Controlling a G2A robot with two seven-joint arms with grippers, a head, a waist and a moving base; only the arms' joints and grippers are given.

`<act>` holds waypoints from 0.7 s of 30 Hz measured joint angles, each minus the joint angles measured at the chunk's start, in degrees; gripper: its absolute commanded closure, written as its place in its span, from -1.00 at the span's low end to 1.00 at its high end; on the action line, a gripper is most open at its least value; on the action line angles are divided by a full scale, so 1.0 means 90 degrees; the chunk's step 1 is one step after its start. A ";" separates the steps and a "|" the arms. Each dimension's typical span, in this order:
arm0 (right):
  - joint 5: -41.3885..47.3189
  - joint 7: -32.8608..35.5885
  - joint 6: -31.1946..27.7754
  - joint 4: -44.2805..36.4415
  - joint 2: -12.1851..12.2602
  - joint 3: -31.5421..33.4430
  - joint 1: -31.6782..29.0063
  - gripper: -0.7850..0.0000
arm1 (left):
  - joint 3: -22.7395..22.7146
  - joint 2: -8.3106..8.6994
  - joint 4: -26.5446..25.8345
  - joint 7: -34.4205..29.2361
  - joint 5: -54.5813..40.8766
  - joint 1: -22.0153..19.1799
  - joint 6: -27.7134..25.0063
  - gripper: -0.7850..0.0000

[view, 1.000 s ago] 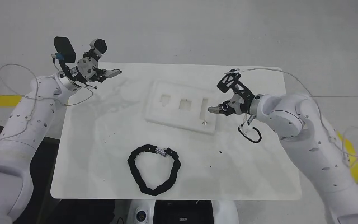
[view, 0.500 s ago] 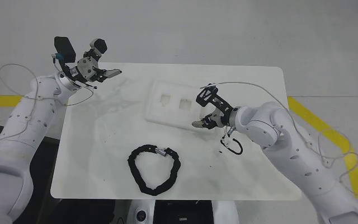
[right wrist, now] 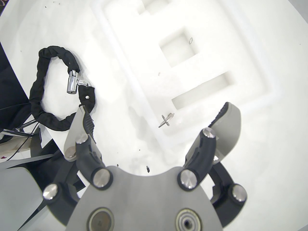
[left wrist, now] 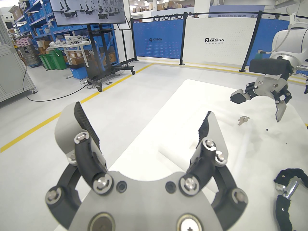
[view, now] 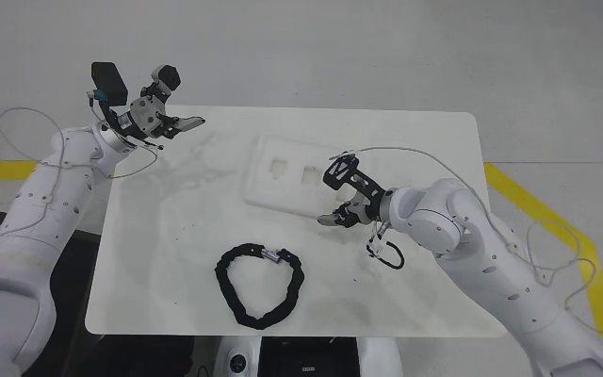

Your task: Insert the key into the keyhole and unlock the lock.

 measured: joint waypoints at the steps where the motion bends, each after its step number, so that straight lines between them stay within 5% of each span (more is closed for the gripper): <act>1: 0.0000 0.0000 0.0000 0.0000 0.0000 0.0000 0.0000 -1.00 | 0.0000 0.0000 0.0000 0.0000 0.0000 0.0000 0.0000 -1.00; 12: -0.0050 0.0018 0.0087 0.0031 -0.0004 0.0017 -0.0083 -1.00 | 0.0000 0.0000 0.0000 0.0000 0.0000 0.0000 0.0000 -1.00; 21: 0.0398 0.0944 0.1179 0.0170 -0.0149 -0.0139 0.0259 -1.00 | 0.0000 0.0000 0.0000 0.0000 0.0000 0.0000 0.0000 -1.00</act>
